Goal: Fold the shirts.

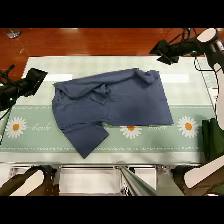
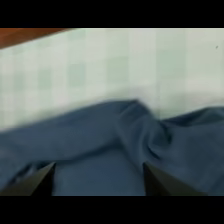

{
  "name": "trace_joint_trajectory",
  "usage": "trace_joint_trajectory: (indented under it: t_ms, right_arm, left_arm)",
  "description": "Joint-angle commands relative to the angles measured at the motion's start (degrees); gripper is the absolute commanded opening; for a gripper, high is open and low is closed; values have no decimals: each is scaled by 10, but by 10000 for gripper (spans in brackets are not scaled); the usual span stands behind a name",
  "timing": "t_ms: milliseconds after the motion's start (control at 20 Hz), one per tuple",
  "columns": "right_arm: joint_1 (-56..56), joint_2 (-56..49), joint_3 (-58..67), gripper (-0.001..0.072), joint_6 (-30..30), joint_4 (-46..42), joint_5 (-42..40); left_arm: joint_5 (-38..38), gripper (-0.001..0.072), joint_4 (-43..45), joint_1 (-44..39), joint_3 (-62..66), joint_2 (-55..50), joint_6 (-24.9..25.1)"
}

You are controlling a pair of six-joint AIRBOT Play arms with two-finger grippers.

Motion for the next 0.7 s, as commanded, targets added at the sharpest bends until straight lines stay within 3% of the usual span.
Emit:
trace_joint_trajectory:
  t_ms: [0, 100, 150, 250, 400, 500, 650]
  right_arm:
    - [-39, -5, 2, 626, -70, 2, 199]
    - [-62, 45, -52, 626, -68, -132, 238]
    - [-80, 87, -107, 626, -59, -159, 201]
    - [-125, 185, -251, 626, -43, -129, 80]
    - [-169, 336, -492, 625, -53, -70, -51]
    - [-183, 429, -630, 625, -91, -54, -66]
    - [-199, 555, -781, 625, -99, -52, -65]
  left_arm:
    - [-140, 702, -1, 76, 43, -16, 39]
    - [-256, 702, 39, 148, 50, -16, 39]
    - [-310, 703, 76, 175, 45, -16, 39]
    - [-403, 702, 147, 212, 12, -16, 37]
    - [-424, 701, 167, 237, -74, -12, 24]
    - [-408, 701, 164, 238, -125, -13, 15]
    - [-396, 701, 147, 238, -176, -13, 20]
